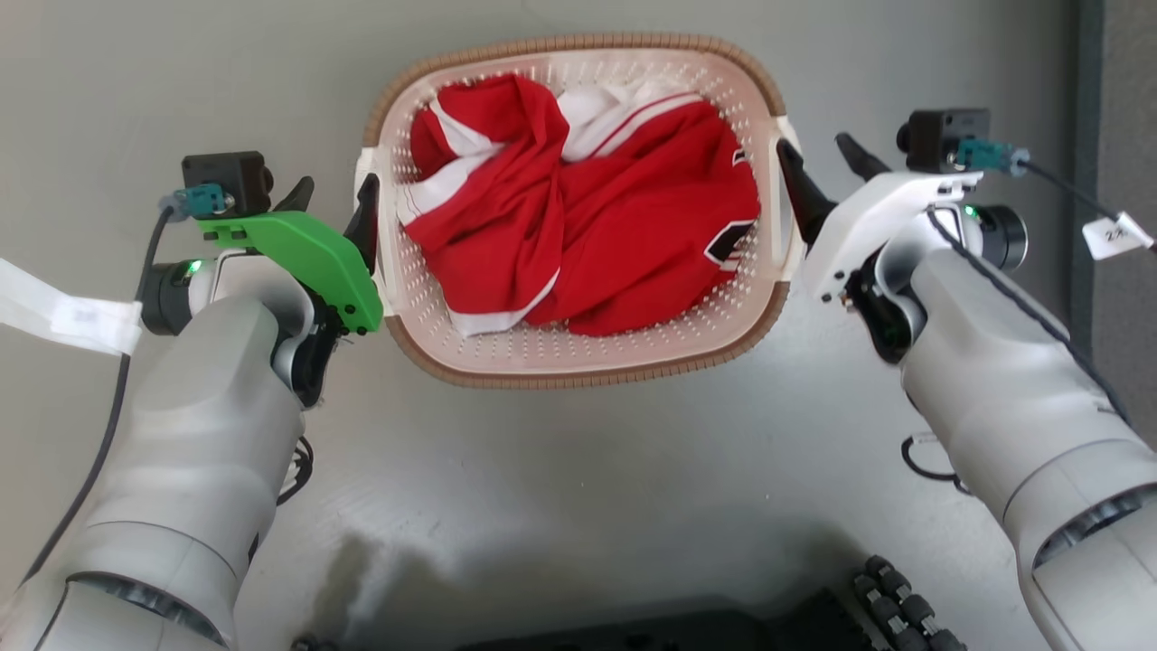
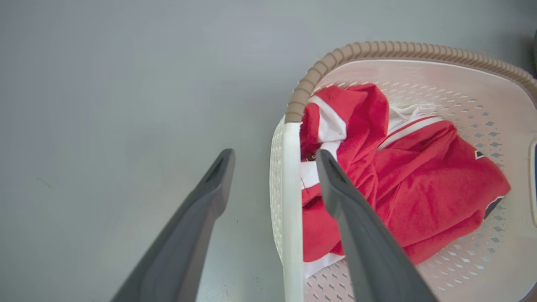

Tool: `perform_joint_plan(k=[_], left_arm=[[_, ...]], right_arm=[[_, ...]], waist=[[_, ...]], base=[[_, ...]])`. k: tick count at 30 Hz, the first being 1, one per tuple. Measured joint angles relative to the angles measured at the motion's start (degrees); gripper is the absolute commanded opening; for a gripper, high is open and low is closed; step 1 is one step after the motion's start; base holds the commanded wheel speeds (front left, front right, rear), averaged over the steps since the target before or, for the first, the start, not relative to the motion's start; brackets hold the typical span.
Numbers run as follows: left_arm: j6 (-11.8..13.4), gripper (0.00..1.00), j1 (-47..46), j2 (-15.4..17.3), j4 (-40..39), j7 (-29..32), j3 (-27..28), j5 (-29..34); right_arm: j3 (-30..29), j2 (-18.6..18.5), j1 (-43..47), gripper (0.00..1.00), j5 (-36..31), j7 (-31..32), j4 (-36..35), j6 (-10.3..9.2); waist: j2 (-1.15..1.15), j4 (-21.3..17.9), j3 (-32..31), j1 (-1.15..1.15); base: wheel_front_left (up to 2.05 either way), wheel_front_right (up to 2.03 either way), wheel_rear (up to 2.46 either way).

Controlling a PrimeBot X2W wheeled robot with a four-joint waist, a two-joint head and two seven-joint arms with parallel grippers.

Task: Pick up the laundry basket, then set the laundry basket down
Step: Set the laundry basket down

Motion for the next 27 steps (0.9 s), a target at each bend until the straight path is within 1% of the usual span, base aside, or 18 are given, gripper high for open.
perform_joint_plan(k=[4,14,18,19,22,23,27], left_arm=[[0.0,1.0,0.8,0.0,0.0,-1.3,-0.8,1.1],[0.0,1.0,3.2,1.0,-0.4,-2.9,-0.6,2.7],[0.2,1.0,4.2,1.1,-1.7,-3.0,-0.1,3.0],[0.2,1.0,4.2,1.1,-1.7,-3.0,-0.1,3.0],[1.6,1.0,4.8,1.8,-5.0,-3.0,1.6,3.9],[2.2,1.0,4.7,2.2,-6.6,-3.0,2.4,4.4],[4.3,1.0,4.8,3.8,-11.9,-3.0,5.4,6.6]], right_arm=[[-0.2,-0.3,1.4,1.0,-0.2,0.0,-1.5,0.01],[-4.3,-3.0,3.6,1.0,-3.0,0.0,-13.3,-0.09],[-6.9,-4.4,5.9,1.0,-4.2,-0.1,-18.0,-1.53],[-6.9,-4.4,5.9,1.0,-4.2,-0.1,-18.0,-1.53],[-8.6,-5.0,7.8,1.0,-5.3,-0.1,-21.1,-2.23],[-9.3,-5.2,8.5,1.0,-5.9,-0.1,-22.2,-2.71],[-11.1,-5.6,11.1,1.0,-7.7,-0.1,-26.4,-3.56]], waist=[[0.0,0.0,-2.3,0.0],[0.0,0.1,-9.1,0.0],[0.0,0.2,-12.0,0.0],[0.0,0.2,-12.0,0.0],[0.0,0.4,-14.2,0.0],[0.0,0.4,-14.9,0.0],[0.0,0.6,-17.6,0.0]], base=[[0.0,0.0,0.0],[0.0,0.0,0.0],[0.0,0.0,0.0],[0.0,0.0,0.0],[0.0,0.0,0.0],[0.0,0.0,0.0],[0.0,0.0,0.0]])
